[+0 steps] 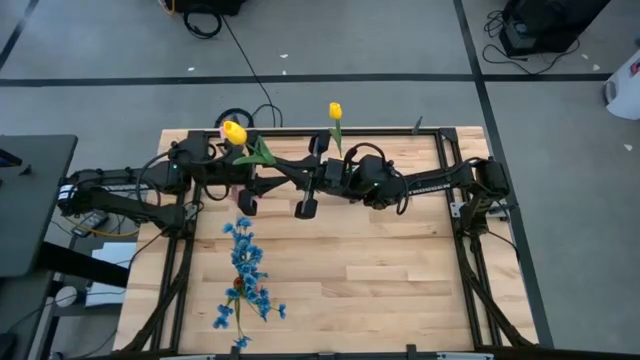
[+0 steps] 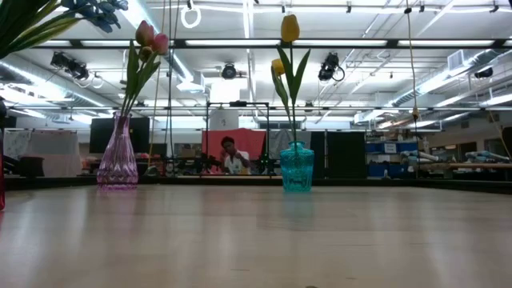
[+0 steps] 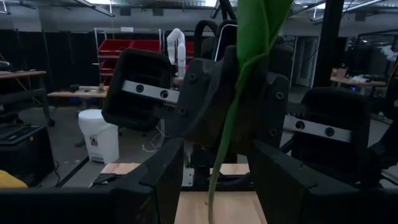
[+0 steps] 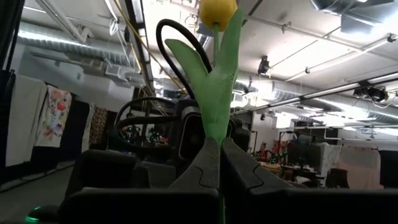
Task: Sort flowers into vase by color
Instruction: Put the yellow tulip into the blue vase
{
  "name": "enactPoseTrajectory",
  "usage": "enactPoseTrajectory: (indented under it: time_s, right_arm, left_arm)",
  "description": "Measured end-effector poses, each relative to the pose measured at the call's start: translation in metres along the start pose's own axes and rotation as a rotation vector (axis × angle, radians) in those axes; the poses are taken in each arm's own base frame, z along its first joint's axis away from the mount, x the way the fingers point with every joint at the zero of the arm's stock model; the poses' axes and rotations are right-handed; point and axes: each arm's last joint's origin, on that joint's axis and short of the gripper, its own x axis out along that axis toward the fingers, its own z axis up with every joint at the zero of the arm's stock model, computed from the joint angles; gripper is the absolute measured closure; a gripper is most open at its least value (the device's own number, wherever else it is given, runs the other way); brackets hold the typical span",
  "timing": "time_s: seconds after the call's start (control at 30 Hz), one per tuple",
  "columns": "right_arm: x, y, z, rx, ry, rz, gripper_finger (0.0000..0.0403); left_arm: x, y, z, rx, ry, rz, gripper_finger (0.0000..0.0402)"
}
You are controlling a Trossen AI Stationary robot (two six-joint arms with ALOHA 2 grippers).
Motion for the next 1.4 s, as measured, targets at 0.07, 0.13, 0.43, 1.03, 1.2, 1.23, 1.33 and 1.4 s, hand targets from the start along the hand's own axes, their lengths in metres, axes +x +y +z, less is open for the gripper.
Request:
enactPoseTrajectory:
  time_s: [0.07,0.13,0.43,1.03,1.2,1.23,1.33,1.4]
  right_arm:
    - [0.0,0.0,0.0,0.0,0.0,0.0,0.0394]
    - [0.0,0.0,0.0,0.002,0.0,0.0,0.0394]
    - [0.0,0.0,-0.001,0.035,0.001,0.023,0.0394]
    - [0.0,0.002,-0.006,0.066,0.065,0.031,0.0333]
    - [-0.005,0.002,-0.004,0.055,0.216,-0.016,0.0284]
    - [-0.006,0.003,-0.001,0.051,0.242,-0.022,0.0278]
    - [-0.009,0.001,0.006,0.067,0.282,-0.025,0.0269]
    - [-0.01,0.001,0.005,0.074,0.297,-0.024,0.027]
  left_arm:
    - [0.0,0.0,0.0,0.0,-0.002,0.0,0.0218]
    - [0.0,0.0,0.001,0.001,-0.006,0.003,0.0218]
    - [0.0,0.0,0.001,0.033,-0.009,-0.001,0.0268]
    - [-0.009,-0.001,-0.001,0.019,0.063,-0.011,0.0395]
    - [-0.018,-0.001,-0.001,0.016,0.102,0.017,0.0397]
    - [-0.019,-0.001,-0.001,0.018,0.112,0.022,0.0398]
    - [-0.021,-0.001,-0.004,0.036,0.148,0.044,0.0398]
    - [-0.021,0.0,-0.005,0.038,0.161,0.057,0.0399]
